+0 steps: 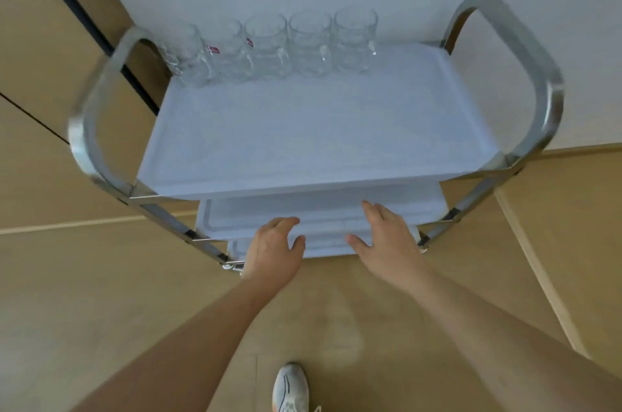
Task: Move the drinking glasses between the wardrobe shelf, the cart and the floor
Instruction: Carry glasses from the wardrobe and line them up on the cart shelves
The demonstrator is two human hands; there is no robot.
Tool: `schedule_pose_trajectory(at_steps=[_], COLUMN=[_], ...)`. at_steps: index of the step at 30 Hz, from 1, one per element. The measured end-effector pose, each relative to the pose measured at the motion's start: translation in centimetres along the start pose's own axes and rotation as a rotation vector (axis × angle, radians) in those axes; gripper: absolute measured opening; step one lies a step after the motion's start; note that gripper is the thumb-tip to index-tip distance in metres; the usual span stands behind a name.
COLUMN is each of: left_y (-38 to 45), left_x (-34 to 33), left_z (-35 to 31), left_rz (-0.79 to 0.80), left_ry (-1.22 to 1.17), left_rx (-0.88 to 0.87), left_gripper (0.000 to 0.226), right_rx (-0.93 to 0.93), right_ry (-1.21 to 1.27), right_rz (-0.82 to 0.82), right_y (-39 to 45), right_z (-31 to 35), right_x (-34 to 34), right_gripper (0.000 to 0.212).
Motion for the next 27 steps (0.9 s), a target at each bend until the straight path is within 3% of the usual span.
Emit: schedule_pose_trajectory(at_steps=[7,14,20,27], left_y=[-2.4,-1.8,-2.8,-2.3], left_x=[15.0,26.0,29.9,28.2], left_z=[-14.4,-29.4,-39.8,-49.5], left_rz=[0.029,-0.108,-0.186,-0.184], left_ry=[0.068,0.090,0.043,-0.042], left_rx=[-0.175,-0.430,-0.622,-0.804], left_gripper=[0.047,0.053,0.058,0.058], right_rx=[0.011,0.078,0.104,0.027], right_ry=[0.060,0.042,0.000,-0.029], right_rz=[-0.078,-0.286,-0.474,-0.646], right_y=[-5.1,-7.5,-9.5,-9.8], right_z=[6.6,9.6,9.0,4.4], right_x=[18.6,35.4,45.5,52.1], right_gripper=[0.067,0.062,0.057,0.062])
Point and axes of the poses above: each hand's wrist, its own y-axis towards the middle knuckle, its own x-axis out of the back of the hand, z = x × y, the point moved 3 cm from there along y, towards the middle knuckle, and after that the axes turned 15 degrees about -z, right-handed, at the moved point
